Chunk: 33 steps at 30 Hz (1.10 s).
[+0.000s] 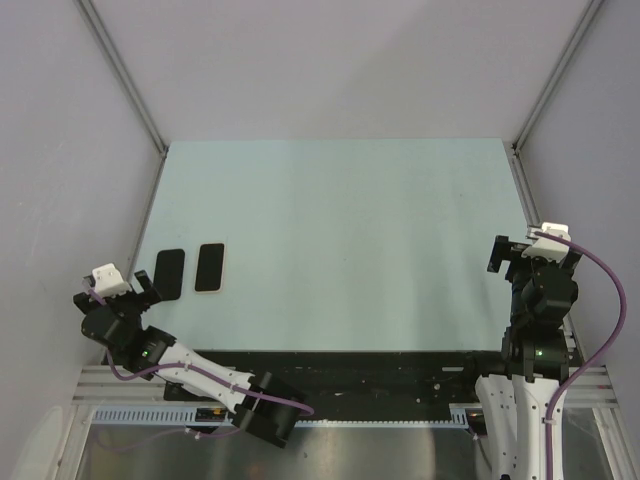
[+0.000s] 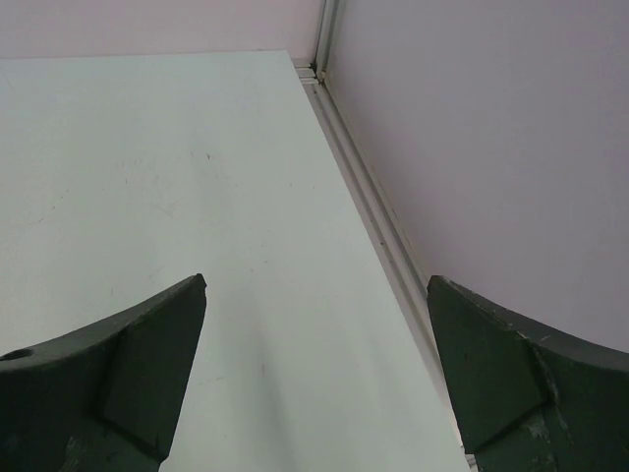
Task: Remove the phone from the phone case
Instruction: Adjust the phone at the center of the board.
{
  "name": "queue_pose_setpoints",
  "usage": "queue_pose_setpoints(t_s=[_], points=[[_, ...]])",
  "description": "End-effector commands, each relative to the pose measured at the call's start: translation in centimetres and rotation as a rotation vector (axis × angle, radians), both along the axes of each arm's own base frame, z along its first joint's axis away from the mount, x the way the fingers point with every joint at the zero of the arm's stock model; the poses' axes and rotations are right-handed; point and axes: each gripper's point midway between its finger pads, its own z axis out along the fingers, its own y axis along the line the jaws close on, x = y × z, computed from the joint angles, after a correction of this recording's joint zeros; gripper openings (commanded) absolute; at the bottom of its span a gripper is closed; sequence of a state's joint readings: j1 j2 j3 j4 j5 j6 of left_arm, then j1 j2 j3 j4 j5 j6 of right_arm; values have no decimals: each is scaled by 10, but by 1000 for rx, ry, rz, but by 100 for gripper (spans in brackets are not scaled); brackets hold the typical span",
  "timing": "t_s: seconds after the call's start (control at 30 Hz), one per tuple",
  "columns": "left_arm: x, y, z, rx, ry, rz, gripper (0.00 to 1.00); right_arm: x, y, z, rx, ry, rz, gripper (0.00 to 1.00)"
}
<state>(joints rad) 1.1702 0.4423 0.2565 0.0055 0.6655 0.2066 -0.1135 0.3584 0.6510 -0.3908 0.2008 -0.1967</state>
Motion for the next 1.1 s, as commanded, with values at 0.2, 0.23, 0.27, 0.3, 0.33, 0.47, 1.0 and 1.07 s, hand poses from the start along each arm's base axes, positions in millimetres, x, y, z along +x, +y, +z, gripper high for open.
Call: queue_pose_setpoints(t_s=[0.2,0.23,0.27,0.3,0.33,0.47,1.0,1.07], points=[[3,0,5,15,-25,-21,100,1,-1,9,0,-37,-7,100],[3,0,5,14,-24,-21,100,1,-1,9,0,-38,-7,100],[3,0,5,12,-24,-21,100,1,-1,9,0,-37,-7,100],[3,0,5,14,-25,-21,100,1,-1,8,1,-34,-4,100],[3,0,4,12,-25,-23,100,1,-1,8,1,-32,-4,100],[4,-2,3,16,-26,-31,100,2,0,7,-3,-28,1,100],[20,-15,6,-35,12,-205,100,4,29,-10,-100,70,210,100],[24,-11,5,-75,33,-220,100,4,30,-11,-102,74,215,100]])
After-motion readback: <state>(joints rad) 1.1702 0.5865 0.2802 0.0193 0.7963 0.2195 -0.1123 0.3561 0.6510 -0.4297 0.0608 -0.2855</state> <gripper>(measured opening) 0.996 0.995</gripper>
